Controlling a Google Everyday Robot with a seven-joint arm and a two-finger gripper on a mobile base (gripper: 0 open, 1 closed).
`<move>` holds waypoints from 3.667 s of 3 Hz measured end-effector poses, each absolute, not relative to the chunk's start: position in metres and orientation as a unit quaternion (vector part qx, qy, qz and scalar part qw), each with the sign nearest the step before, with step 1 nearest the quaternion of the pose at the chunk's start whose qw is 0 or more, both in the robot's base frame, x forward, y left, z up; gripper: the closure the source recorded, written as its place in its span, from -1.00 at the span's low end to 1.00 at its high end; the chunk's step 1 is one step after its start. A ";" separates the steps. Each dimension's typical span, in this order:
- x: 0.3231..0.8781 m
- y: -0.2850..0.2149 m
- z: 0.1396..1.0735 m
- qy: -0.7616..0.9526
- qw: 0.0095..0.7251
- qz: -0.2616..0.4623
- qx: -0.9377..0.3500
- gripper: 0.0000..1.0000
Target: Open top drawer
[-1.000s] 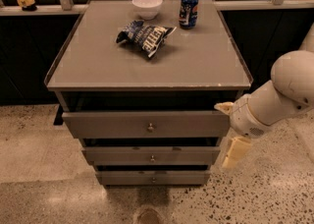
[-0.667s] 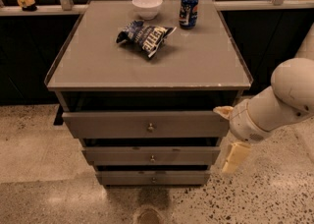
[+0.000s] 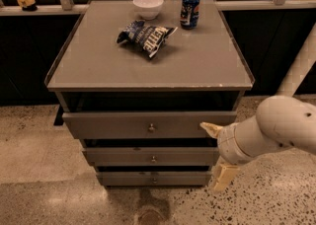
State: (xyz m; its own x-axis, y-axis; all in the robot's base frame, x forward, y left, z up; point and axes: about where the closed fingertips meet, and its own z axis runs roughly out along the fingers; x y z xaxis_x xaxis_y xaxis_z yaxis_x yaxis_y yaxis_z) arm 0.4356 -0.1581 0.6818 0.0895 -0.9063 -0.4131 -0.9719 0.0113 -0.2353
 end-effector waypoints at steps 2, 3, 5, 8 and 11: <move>0.490 -0.141 0.660 0.668 0.238 -0.015 -0.705 -1.00; 0.521 -0.136 0.651 0.693 0.222 -0.031 -0.686 -1.00; 0.546 -0.144 0.627 0.751 0.201 0.021 -0.628 -1.00; 0.541 -0.147 0.618 0.763 0.198 0.045 -0.614 -0.65; 0.536 -0.145 0.624 0.762 0.194 0.053 -0.615 0.75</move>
Offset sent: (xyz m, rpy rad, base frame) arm 0.1077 0.0314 -0.0354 -0.1775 -0.0948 -0.1949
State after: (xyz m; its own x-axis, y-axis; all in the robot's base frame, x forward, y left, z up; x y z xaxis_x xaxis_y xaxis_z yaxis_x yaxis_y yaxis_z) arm 0.5355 -0.1453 0.6240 -0.1672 -0.9175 -0.3609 -0.9585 0.2369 -0.1584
